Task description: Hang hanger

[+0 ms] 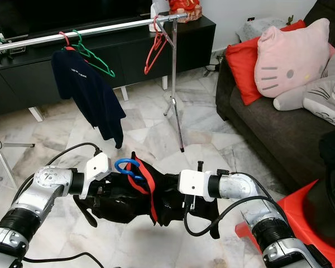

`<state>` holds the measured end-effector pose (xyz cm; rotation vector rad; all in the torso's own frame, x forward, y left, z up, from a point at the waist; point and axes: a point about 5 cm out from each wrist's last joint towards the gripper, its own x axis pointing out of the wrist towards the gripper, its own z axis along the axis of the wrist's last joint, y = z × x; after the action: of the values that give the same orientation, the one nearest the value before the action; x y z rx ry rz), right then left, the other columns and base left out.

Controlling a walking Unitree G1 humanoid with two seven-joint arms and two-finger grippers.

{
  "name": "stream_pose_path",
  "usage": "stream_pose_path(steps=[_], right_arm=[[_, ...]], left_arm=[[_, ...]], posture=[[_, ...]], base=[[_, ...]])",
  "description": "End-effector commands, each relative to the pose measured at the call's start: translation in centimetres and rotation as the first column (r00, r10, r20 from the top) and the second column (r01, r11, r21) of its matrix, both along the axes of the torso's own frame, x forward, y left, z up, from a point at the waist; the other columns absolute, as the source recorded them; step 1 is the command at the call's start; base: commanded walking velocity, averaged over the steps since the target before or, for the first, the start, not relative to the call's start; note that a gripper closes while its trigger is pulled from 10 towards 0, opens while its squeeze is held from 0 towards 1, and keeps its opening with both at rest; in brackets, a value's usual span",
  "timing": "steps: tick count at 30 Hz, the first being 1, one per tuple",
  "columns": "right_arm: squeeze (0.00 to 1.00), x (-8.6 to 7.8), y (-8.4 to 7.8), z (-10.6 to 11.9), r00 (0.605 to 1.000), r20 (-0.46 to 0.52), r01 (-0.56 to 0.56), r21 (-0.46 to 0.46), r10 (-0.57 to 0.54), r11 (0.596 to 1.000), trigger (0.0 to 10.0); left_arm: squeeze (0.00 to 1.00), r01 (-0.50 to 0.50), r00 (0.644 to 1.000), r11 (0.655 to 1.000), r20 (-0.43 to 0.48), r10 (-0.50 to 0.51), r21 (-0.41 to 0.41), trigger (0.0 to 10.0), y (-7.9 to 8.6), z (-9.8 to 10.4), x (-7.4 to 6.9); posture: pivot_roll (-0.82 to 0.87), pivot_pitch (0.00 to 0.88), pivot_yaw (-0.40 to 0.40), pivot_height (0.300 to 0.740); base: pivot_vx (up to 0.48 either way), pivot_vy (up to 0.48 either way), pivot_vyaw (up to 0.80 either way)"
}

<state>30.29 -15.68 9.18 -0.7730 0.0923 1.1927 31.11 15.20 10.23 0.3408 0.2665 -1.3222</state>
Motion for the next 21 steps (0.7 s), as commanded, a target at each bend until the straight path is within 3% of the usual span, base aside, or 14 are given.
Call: stream_pose_path(steps=[1,19,20,21], right_arm=[[0.0,0.24,0.37,0.82,0.999,0.032,0.012,0.069,-0.014,0.998,0.0],[0.0,0.18,0.56,0.43,1.0,-0.001,0.012,0.075,-0.012,0.997,0.0],[0.57,0.18,0.62,0.39,1.0,-0.009,0.013,0.078,-0.012,0.997,5.4],[0.57,0.18,0.66,0.37,1.0,-0.014,0.014,0.08,-0.013,0.997,5.4]], left_arm=[[0.0,0.051,0.999,0.999,-0.019,-0.051,0.004,0.0,-0.37,-0.14,-0.45],[0.0,0.096,0.993,0.995,-0.071,-0.096,-0.003,0.0,-0.32,-0.28,-1.03],[0.0,0.099,0.992,0.995,-0.073,-0.099,-0.003,0.0,-0.32,-0.3,-1.08],[0.0,0.1,0.992,0.995,-0.075,-0.1,-0.002,0.0,-0.31,-0.32,-1.11]], posture=[[-0.08,0.086,0.055,0.74],[-0.07,0.075,0.048,0.74],[-0.07,0.075,0.048,0.74],[-0.07,0.075,0.048,0.74]], base=[[0.0,0.0,0.0],[0.0,0.0,0.0],[0.0,0.0,0.0],[0.0,0.0,0.0]])
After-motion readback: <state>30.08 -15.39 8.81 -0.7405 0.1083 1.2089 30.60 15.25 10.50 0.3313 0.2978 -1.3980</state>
